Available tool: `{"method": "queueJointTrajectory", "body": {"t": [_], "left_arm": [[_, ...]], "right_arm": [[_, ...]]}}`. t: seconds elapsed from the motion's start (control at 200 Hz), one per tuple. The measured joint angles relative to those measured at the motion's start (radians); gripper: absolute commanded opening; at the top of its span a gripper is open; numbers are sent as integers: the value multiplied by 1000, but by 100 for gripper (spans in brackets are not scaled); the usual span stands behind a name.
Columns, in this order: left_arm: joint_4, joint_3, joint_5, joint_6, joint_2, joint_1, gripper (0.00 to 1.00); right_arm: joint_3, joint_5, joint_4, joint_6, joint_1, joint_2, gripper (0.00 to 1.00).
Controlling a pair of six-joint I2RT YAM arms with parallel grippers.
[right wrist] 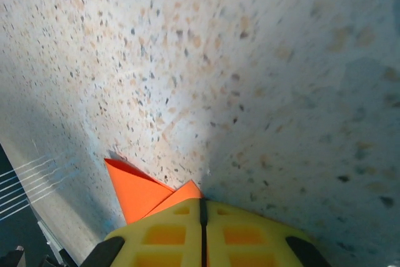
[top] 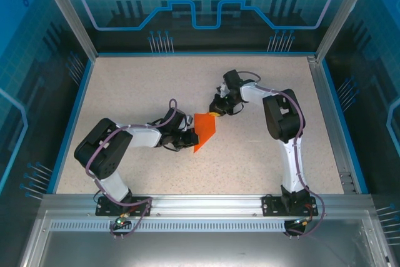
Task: Fold a paper plane with a square sheet of paper (pick it up from the middle)
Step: Fourth fold the wing at the center of the table.
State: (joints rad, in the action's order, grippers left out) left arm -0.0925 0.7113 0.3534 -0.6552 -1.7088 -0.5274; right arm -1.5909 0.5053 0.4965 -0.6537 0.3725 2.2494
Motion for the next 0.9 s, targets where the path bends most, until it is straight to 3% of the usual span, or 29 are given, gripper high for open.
{"method": "queueJointTrajectory", "body": {"t": [0.62, 0.9], "left_arm": [[0, -1, 0, 4, 1, 0, 0], [0, 0, 0, 7, 1, 0, 0]], "right_arm": [[-18, -29, 19, 37, -1, 0, 8], [31, -104, -6, 50, -20, -78, 1]]}}
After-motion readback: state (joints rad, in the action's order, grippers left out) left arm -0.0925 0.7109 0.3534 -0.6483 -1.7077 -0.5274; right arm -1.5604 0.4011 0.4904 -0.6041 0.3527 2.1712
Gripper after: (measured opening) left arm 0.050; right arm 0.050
